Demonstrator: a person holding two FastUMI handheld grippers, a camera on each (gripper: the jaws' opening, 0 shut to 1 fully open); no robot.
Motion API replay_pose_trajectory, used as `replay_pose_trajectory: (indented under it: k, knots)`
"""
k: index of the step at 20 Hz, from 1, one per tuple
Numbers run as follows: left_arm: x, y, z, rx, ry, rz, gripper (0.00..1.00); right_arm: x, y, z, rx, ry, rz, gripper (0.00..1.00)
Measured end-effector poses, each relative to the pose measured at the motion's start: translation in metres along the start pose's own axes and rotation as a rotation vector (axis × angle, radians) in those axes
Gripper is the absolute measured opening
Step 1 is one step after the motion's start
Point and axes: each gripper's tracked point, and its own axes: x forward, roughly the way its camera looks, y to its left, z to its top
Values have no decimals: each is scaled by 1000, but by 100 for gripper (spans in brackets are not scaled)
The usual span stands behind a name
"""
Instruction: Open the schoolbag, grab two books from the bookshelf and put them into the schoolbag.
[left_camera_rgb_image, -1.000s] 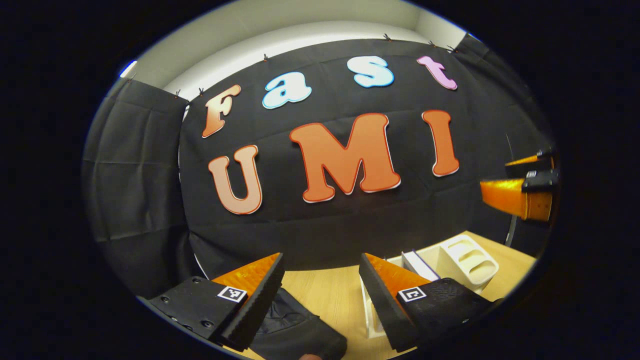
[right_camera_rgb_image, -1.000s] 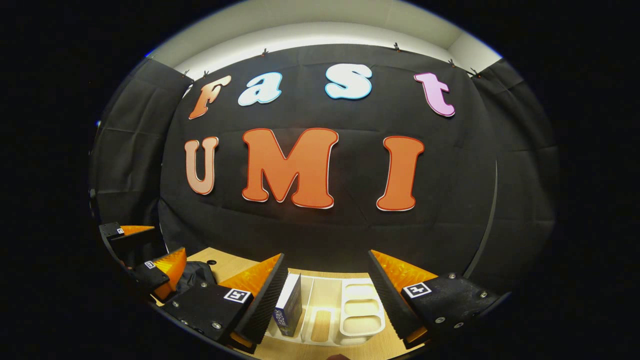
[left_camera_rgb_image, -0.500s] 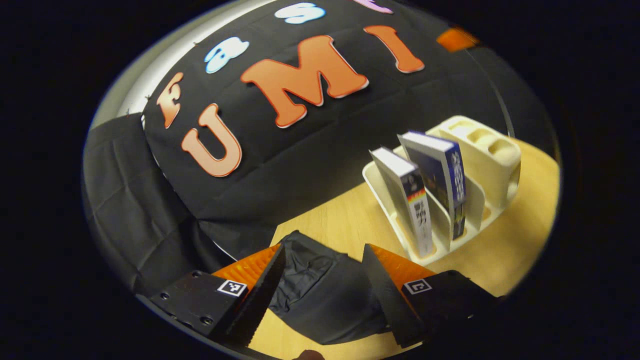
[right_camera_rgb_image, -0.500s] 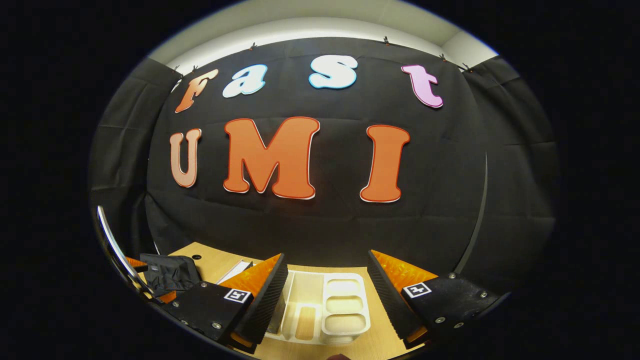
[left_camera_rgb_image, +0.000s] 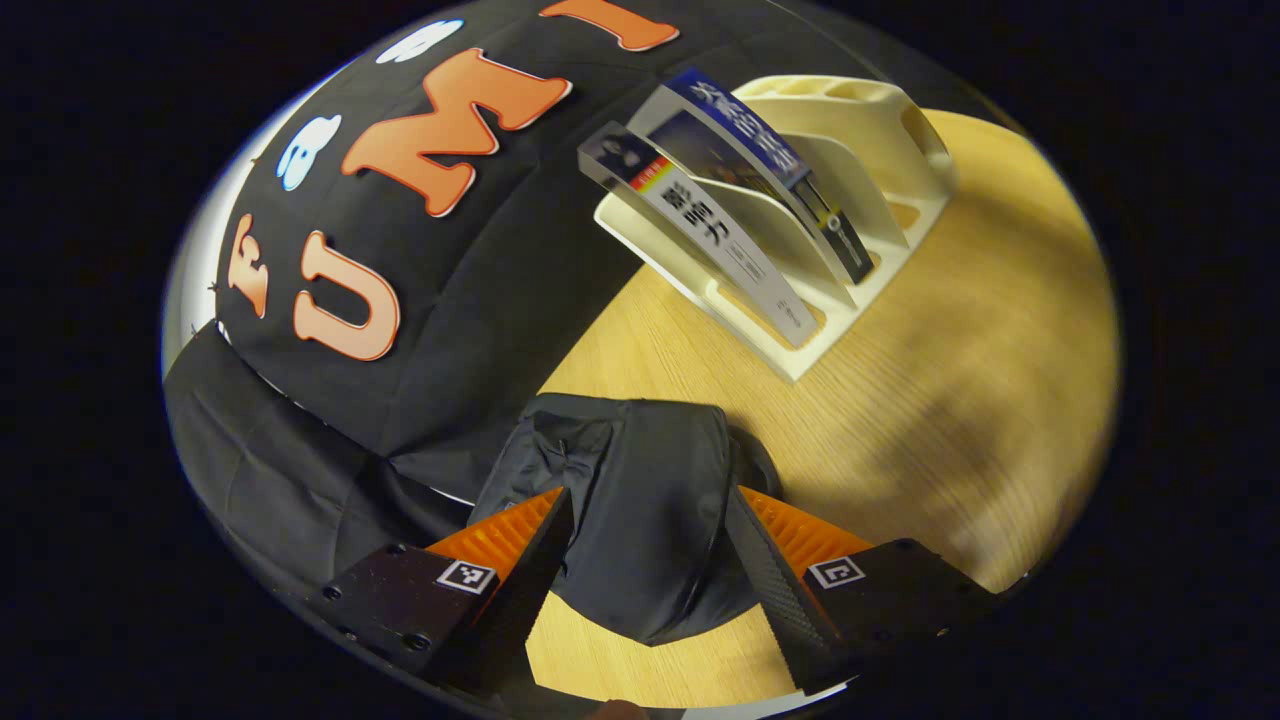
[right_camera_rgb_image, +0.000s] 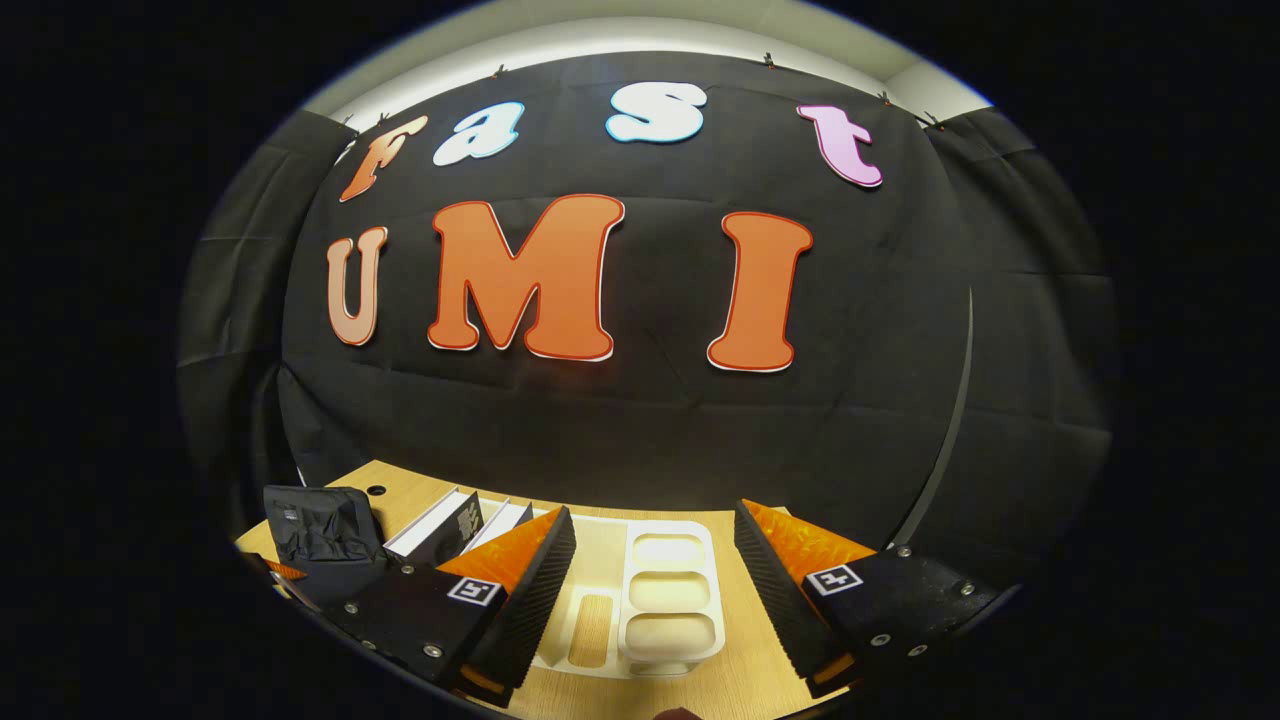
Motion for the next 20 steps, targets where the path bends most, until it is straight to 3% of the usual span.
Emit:
replay_pose_trajectory:
  k: [4,7,16,17,19,20]
  knots:
    - [20,-7,-26,62,49,13,98,4,3,1,-7,0,3,94]
    - [23,0,-36,96,57,66,97,2,-3,1,-5,-3,-3,94]
    - [50,44,-32,84,71,164,94,-5,-19,3,-4,-3,-29,94]
    - [52,51,-29,68,69,154,92,-5,-19,5,-5,-5,-29,94]
    - [53,70,-21,55,62,140,77,-6,-24,7,-6,-13,-31,94]
    - [52,81,-16,50,55,138,64,-8,-26,8,-6,-17,-34,94]
